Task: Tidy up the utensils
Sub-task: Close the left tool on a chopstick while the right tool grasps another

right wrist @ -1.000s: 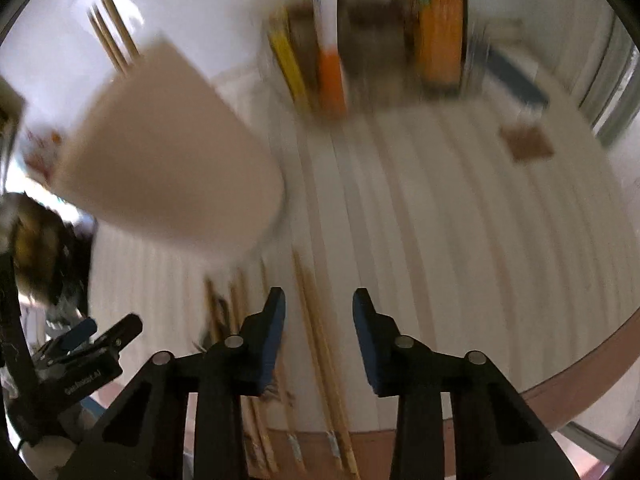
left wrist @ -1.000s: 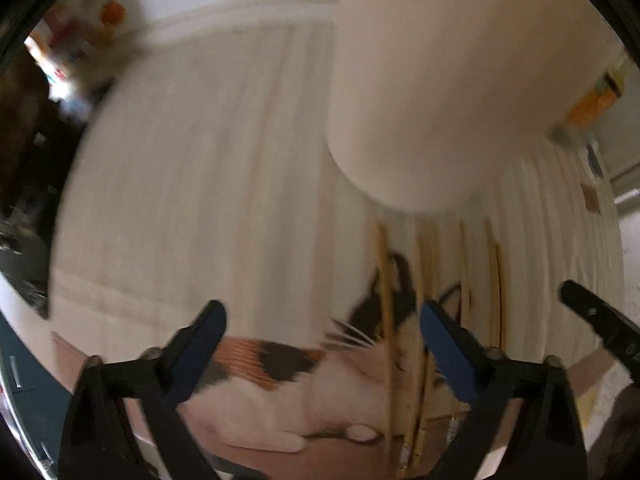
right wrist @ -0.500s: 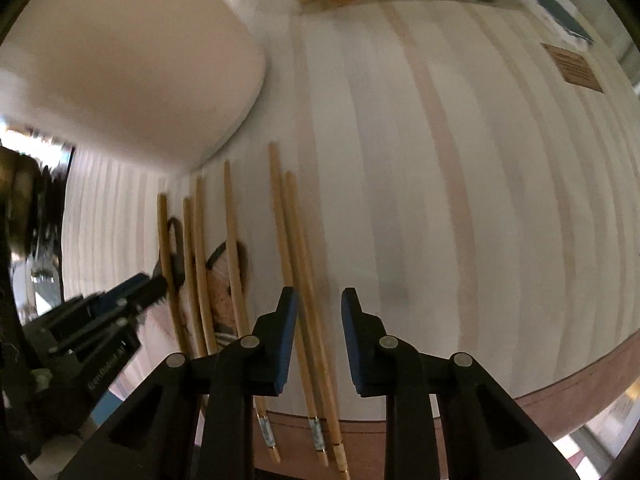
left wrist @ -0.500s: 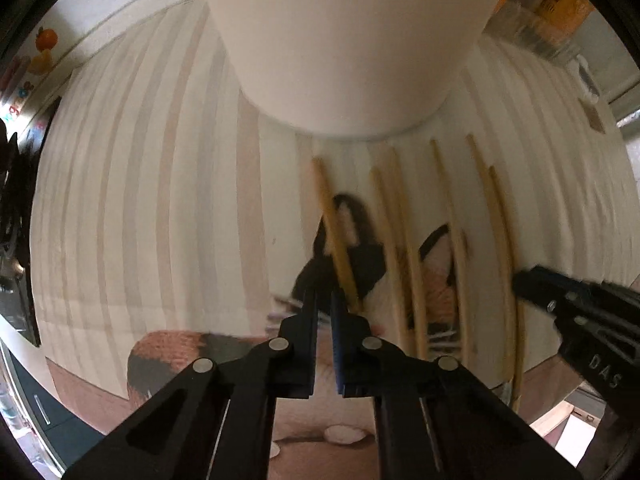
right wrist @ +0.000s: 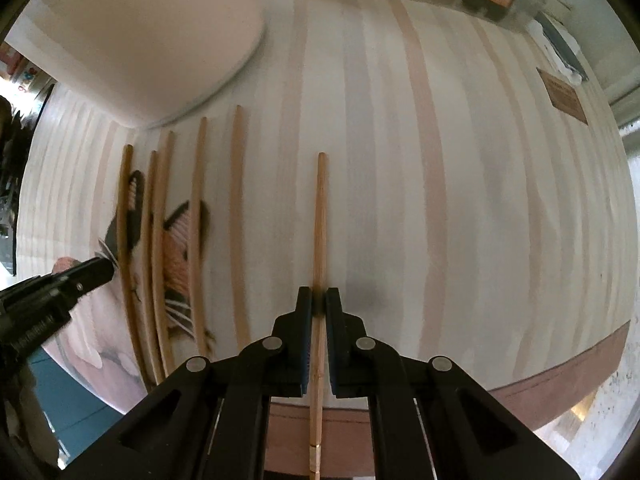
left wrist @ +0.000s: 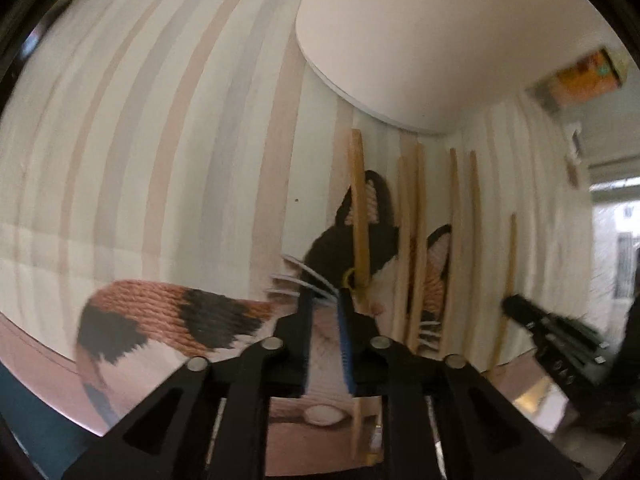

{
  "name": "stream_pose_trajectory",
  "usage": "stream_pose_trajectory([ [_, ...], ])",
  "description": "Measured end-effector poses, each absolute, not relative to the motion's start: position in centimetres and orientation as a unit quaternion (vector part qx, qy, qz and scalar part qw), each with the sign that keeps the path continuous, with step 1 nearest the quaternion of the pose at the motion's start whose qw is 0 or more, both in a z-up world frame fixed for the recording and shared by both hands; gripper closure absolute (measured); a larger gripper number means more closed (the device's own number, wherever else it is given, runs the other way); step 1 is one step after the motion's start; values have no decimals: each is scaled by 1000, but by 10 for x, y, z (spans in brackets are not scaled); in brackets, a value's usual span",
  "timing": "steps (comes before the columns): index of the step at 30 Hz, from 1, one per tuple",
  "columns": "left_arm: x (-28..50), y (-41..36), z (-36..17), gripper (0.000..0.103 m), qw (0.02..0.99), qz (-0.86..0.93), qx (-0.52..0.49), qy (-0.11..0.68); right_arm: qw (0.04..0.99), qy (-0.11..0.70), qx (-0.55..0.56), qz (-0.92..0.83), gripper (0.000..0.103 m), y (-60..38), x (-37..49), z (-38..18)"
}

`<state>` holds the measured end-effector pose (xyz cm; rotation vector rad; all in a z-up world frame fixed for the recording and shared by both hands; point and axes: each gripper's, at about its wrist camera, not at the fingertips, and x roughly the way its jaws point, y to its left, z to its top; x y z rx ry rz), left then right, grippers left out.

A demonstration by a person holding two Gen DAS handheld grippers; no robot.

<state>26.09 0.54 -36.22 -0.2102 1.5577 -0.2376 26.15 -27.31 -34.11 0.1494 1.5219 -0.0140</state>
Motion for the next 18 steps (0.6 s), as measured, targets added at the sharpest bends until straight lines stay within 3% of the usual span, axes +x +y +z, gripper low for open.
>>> stream_pose_trajectory([
  [2, 263, 7, -364, 86, 693, -112, -118, 702, 719, 690, 83, -6, 96, -281, 259, -341],
  [6, 273, 2, -361, 70, 694, -126, -120, 698, 716, 690, 109, -8, 96, -297, 257, -341],
  [9, 276, -15, -363, 70, 713, -113, -49, 690, 717, 688, 108, -9, 96, -301, 256, -340],
  [11, 272, -29, -363, 74, 725, -100, -2, 681, 719, 688, 102, -10, 96, -301, 255, -339],
  [14, 266, -37, -364, 97, 732, -96, 29, 673, 720, 687, 97, -10, 96, -284, 251, -343],
  [18, 258, -16, -360, 98, 729, -89, 29, 678, 719, 688, 96, -12, 96, -281, 252, -346],
])
